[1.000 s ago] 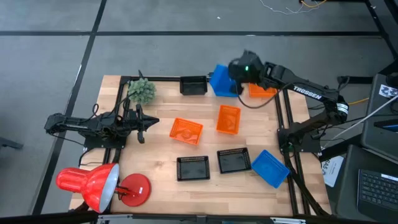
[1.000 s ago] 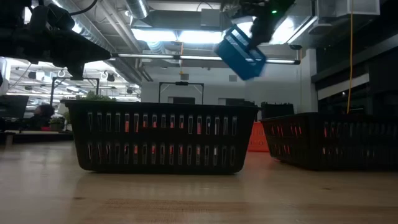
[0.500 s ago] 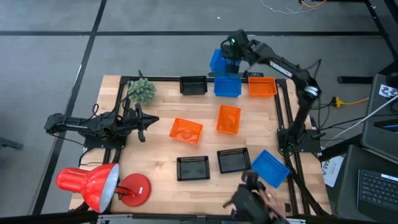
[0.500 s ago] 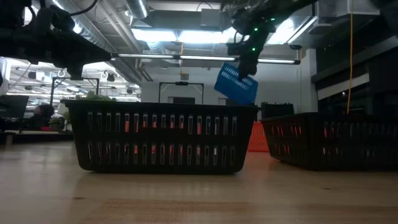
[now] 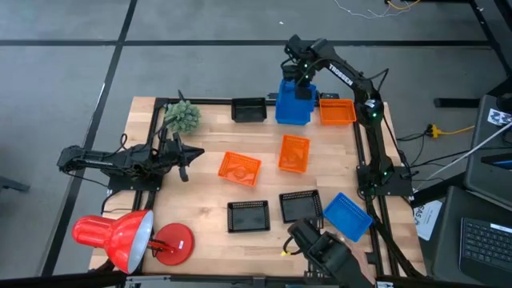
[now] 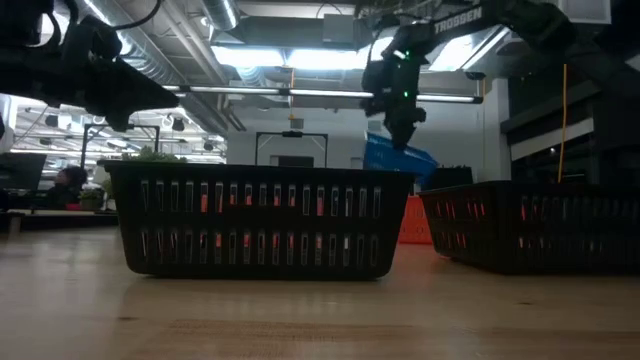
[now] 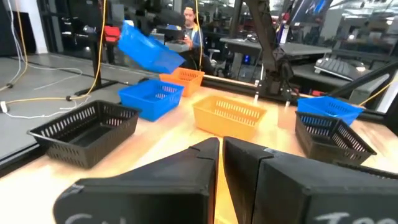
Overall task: Stack baskets by color
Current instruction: Stack the middle blue bin on the top blue bin
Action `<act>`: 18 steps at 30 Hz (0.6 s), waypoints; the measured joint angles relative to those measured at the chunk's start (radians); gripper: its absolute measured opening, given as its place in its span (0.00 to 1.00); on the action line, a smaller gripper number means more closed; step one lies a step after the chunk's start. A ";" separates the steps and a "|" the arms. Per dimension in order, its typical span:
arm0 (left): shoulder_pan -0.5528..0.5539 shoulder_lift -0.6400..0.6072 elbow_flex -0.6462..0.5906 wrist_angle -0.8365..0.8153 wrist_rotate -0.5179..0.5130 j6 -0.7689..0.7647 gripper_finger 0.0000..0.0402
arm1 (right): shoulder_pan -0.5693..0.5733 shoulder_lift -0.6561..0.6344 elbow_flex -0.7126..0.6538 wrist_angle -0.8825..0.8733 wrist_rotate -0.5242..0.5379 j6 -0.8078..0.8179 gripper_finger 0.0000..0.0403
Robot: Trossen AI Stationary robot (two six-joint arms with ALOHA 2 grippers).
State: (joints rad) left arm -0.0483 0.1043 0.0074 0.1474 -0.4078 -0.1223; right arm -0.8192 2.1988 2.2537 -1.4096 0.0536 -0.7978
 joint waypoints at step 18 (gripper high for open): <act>0.000 0.001 0.000 -0.006 0.000 -0.001 0.03 | -0.002 0.002 -0.195 0.108 0.025 0.004 0.01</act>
State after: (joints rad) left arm -0.0482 0.1051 0.0074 0.1416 -0.4075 -0.1230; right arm -0.8211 2.2009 2.0589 -1.3020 0.0781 -0.7940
